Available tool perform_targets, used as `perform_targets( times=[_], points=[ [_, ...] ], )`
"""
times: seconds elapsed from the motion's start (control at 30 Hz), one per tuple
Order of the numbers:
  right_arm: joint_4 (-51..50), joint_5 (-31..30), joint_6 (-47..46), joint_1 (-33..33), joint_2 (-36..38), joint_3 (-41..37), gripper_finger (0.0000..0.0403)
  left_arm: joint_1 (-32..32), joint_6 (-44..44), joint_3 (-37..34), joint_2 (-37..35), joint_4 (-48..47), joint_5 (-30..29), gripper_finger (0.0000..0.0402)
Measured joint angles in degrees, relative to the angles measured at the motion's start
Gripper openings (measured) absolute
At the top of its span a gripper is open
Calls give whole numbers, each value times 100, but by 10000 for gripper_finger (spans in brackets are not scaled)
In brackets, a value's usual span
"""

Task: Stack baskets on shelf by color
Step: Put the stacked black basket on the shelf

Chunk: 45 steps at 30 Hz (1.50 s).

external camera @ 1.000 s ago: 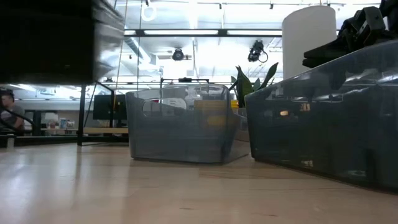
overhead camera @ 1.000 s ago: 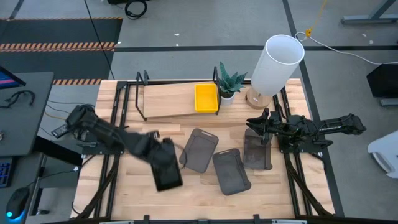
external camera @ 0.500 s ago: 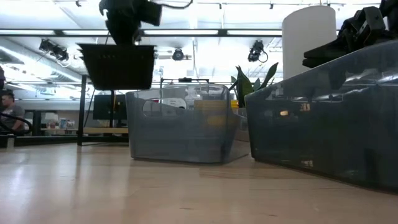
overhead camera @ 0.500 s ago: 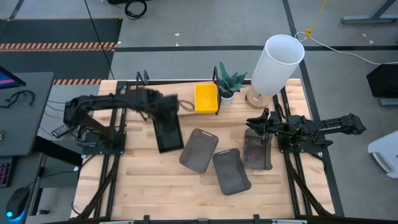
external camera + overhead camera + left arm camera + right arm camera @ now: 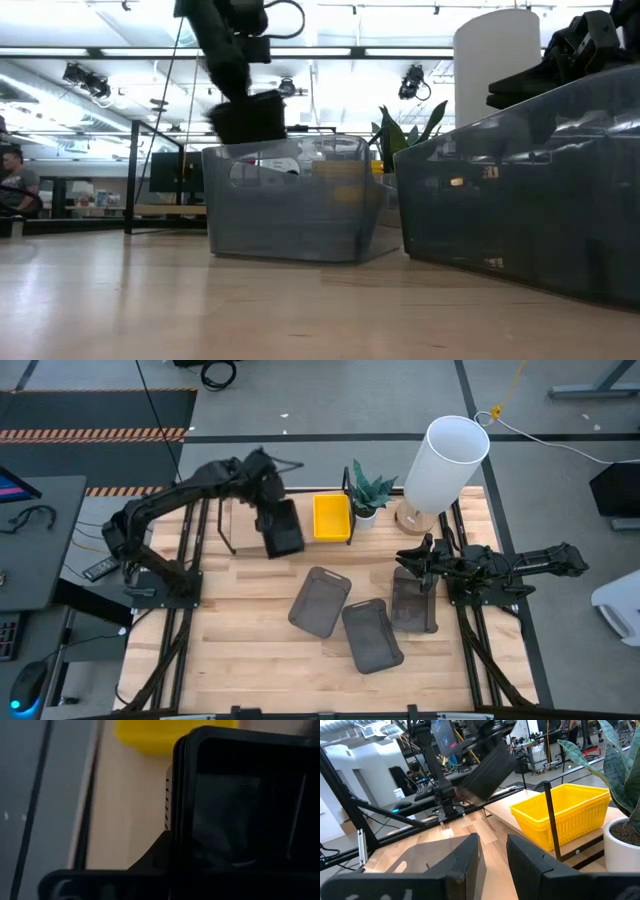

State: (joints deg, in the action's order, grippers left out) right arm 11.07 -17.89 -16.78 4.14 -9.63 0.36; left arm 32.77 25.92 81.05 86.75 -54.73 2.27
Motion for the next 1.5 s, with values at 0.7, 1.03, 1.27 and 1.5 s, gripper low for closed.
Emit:
perform_targets(
  times=[0.7, 1.03, 1.27, 1.5],
  points=[
    [47, -1, 0, 0, 0, 0, 109, 1030, 1102, 3, 1264, 1324, 1214, 19],
    [46, 0, 0, 0, -1, 1, 109, 1080, 1192, 1, 1721, 1663, 1408, 19],
    [46, -1, 0, 0, 0, 0, 109, 1078, 1048, 1, 1721, 1839, 1398, 26],
    [46, -1, 0, 0, 0, 1, 109, 1069, 976, 1, 1721, 1806, 1379, 21]
  ],
)
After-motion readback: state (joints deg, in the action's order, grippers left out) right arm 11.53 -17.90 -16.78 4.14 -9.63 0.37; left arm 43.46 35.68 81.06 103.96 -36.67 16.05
